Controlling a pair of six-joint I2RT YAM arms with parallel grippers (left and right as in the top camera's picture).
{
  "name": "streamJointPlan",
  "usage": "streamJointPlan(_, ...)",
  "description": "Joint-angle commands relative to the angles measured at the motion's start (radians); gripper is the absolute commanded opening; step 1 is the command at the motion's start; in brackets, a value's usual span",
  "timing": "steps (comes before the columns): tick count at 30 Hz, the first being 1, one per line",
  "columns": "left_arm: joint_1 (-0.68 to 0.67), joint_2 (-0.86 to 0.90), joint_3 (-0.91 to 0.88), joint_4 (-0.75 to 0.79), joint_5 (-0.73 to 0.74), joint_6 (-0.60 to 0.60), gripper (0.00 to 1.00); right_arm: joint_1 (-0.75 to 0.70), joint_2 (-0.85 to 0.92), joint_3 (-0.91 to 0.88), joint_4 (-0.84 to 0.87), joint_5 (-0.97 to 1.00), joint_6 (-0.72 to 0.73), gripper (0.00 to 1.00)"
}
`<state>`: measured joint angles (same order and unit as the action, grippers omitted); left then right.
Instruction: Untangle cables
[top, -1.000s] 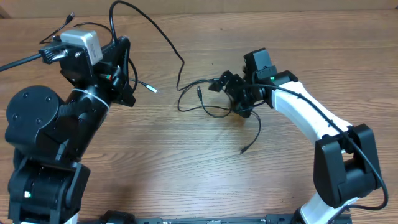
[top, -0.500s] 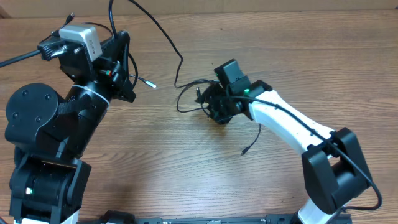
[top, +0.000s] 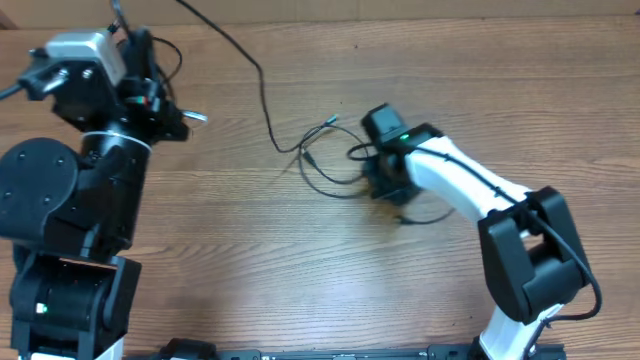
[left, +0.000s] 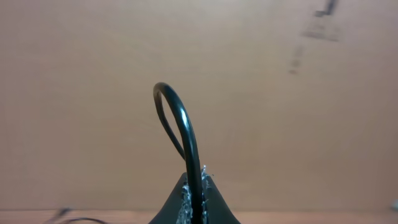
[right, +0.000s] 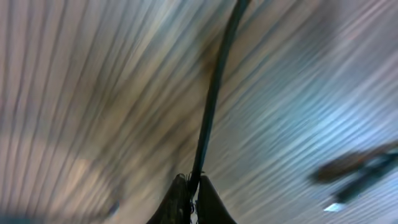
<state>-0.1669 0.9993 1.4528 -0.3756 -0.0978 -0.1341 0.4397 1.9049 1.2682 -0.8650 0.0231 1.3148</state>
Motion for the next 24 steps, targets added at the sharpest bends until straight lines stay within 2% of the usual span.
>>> streamJointPlan(1,0.055,0.018,0.092,-0.012,-0.137,0.076,0.05,-0.083,0.002,0.001,-0.042,0.173,-0.048,0.04)
streamJointPlan(7,0.190,0.095,0.227,-0.116,-0.190,0.112,0.04,-0.208,0.003,0.001,-0.062,0.186,-0.164,0.04)
streamJointPlan(11,0.294,0.150,0.261,-0.157,-0.190,0.096,0.04,-0.246,0.003,0.001,-0.067,0.186,-0.172,0.04)
streamJointPlan(19,0.495,0.253,0.274,-0.099,-0.182,0.105,0.04,-0.243,0.005,0.001,-0.067,0.186,-0.172,0.04)
streamJointPlan(24,0.623,0.333,0.276,-0.042,-0.064,0.105,0.04,-0.243,0.005,0.001,-0.066,0.186,-0.172,0.04)
